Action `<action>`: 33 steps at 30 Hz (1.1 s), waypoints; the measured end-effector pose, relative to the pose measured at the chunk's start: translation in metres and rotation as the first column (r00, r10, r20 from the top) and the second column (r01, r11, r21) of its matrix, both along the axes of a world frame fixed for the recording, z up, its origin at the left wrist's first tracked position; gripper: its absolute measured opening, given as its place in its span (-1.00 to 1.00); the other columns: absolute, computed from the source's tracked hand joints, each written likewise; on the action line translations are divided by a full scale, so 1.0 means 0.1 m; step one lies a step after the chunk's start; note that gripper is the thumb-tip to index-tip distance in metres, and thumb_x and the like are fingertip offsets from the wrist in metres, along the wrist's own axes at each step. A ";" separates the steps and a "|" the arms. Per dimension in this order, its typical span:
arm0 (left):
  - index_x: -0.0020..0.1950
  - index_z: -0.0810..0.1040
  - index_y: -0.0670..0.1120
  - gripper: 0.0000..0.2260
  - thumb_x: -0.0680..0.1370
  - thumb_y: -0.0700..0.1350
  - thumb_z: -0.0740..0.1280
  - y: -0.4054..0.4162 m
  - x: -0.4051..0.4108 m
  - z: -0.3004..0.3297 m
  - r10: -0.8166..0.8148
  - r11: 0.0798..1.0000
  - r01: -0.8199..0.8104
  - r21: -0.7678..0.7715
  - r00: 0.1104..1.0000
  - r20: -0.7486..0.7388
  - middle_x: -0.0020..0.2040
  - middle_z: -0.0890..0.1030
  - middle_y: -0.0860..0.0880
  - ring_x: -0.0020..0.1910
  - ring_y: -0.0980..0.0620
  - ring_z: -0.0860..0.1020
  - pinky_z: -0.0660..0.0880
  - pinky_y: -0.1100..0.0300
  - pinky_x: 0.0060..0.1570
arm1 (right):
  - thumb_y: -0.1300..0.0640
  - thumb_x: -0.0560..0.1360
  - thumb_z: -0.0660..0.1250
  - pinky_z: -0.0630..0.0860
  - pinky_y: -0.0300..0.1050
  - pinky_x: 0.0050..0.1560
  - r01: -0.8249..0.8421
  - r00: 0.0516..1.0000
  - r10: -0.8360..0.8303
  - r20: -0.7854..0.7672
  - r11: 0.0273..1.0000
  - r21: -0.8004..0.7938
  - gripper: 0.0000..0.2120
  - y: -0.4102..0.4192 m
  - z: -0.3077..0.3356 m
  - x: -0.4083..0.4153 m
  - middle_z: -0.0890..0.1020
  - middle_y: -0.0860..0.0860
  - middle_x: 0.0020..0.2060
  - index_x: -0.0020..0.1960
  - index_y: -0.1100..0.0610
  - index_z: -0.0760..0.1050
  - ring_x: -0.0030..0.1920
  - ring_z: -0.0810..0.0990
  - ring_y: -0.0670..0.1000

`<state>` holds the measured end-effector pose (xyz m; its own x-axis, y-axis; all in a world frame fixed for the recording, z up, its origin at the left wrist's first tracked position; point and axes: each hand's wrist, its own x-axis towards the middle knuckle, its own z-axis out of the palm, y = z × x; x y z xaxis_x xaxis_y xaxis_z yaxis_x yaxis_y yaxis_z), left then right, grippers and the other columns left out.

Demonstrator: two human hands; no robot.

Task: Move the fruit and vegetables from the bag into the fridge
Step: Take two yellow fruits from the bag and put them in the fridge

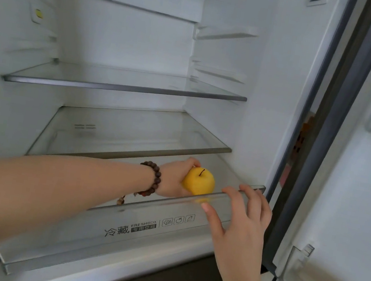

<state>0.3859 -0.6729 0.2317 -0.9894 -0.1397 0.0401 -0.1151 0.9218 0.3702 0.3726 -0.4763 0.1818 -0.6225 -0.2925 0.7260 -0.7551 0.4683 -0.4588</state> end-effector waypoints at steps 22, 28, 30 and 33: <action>0.53 0.00 -0.13 -0.20 0.49 0.33 0.17 -0.04 0.05 0.12 0.288 0.948 -0.225 -0.224 0.905 0.311 0.53 0.15 -0.10 0.47 -0.09 0.22 0.22 0.02 0.41 | -0.03 0.39 0.41 0.30 0.09 0.33 -0.027 0.999 0.031 -0.041 0.995 0.093 -0.47 0.10 -0.08 -0.06 0.39 0.04 0.34 0.32 -0.04 0.35 0.42 0.21 0.14; 0.50 0.19 -0.10 -0.35 0.56 0.29 0.00 0.17 0.52 0.54 0.344 0.937 -0.318 -0.145 0.913 0.218 0.51 0.23 -0.04 0.47 -0.03 0.21 0.14 0.07 0.44 | -0.01 0.41 0.41 0.24 0.12 0.38 -0.086 0.996 0.085 0.014 0.990 0.109 -0.43 0.12 -0.05 -0.05 0.35 0.07 0.40 0.36 -0.03 0.32 0.46 0.15 0.17; 0.49 0.22 -0.10 -0.40 0.58 0.25 0.01 0.32 0.72 0.61 0.367 0.925 -0.348 -0.153 0.923 0.116 0.48 0.29 -0.05 0.44 -0.04 0.27 0.18 0.11 0.40 | 0.00 0.42 0.40 0.20 0.13 0.41 -0.105 0.994 0.101 0.036 0.987 0.118 -0.42 0.14 -0.03 -0.04 0.32 0.07 0.43 0.39 -0.03 0.30 0.48 0.12 0.16; 0.49 0.22 -0.09 -0.43 0.59 0.22 0.03 0.56 1.06 0.61 0.413 0.895 -0.413 -0.167 0.910 -0.039 0.46 0.32 -0.05 0.43 -0.03 0.29 0.19 0.17 0.37 | 0.00 0.43 0.39 0.16 0.14 0.45 -0.128 0.992 0.123 0.041 0.982 0.139 -0.39 0.17 -0.01 -0.02 0.27 0.07 0.46 0.43 -0.02 0.26 0.50 0.08 0.16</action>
<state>0.4918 -0.6170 0.2925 -0.8439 -0.5269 0.1014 -0.4984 0.8397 0.2155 0.3706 -0.4589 0.1808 -0.5965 -0.4678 0.6521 -0.7980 0.4328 -0.4195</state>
